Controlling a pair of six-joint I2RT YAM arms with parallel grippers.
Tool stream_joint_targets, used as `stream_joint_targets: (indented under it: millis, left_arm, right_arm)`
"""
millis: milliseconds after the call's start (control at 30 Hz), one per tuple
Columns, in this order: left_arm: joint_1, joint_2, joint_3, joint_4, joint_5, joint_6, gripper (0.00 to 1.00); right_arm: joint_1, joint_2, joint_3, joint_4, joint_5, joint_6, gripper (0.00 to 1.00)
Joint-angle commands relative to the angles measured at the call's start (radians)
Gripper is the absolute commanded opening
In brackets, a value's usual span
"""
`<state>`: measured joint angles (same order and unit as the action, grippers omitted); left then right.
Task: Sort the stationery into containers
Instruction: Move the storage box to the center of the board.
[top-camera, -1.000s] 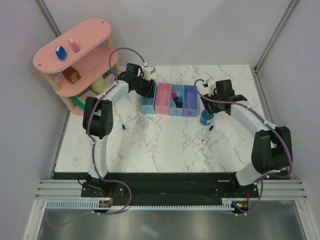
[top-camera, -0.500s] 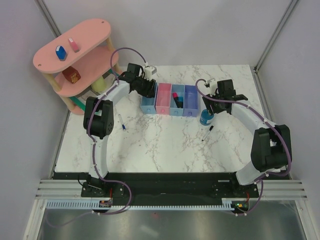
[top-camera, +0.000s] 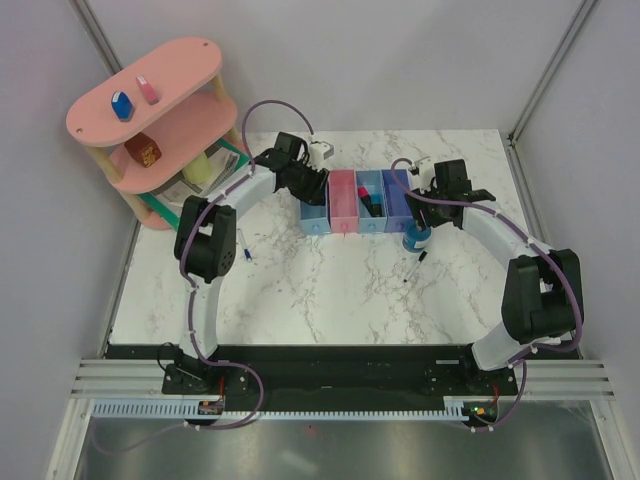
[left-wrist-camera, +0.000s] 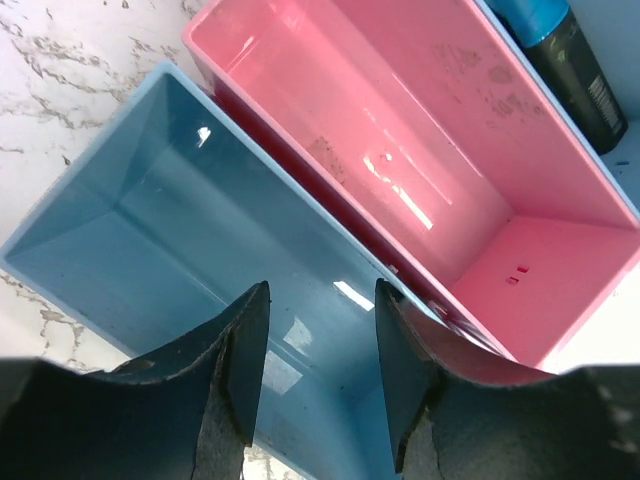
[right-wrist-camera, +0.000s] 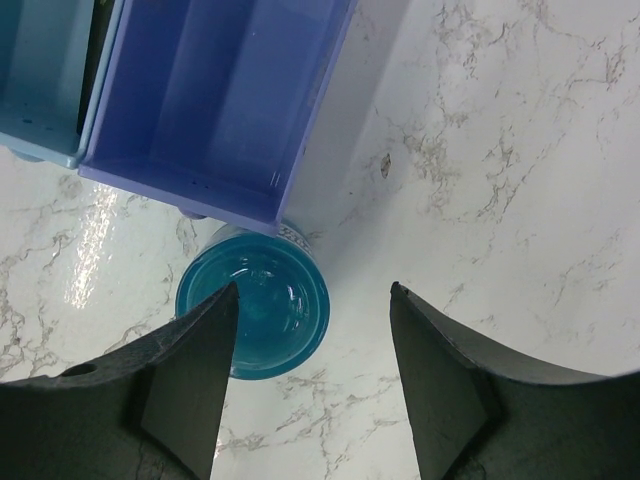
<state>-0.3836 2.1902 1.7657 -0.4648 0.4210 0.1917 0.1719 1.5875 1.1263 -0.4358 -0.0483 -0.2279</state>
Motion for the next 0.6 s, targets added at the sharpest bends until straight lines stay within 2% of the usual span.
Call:
stream_joint_targets:
  millis: [0, 433, 567]
  left_arm:
    - [-0.009, -0.058, 0.029, -0.034, -0.076, -0.018, 0.53]
    - [-0.009, -0.121, 0.204, -0.066, -0.165, 0.011, 0.51]
    - [-0.014, -0.138, 0.138, 0.03, -0.146, 0.041, 0.5]
  right_arm:
    - [-0.005, -0.015, -0.017, 0.032, -0.013, 0.01, 0.7]
    - [-0.008, -0.012, -0.017, 0.084, 0.011, 0.053, 0.69]
    - [-0.015, 0.0, 0.007, 0.126, 0.102, 0.09, 0.69]
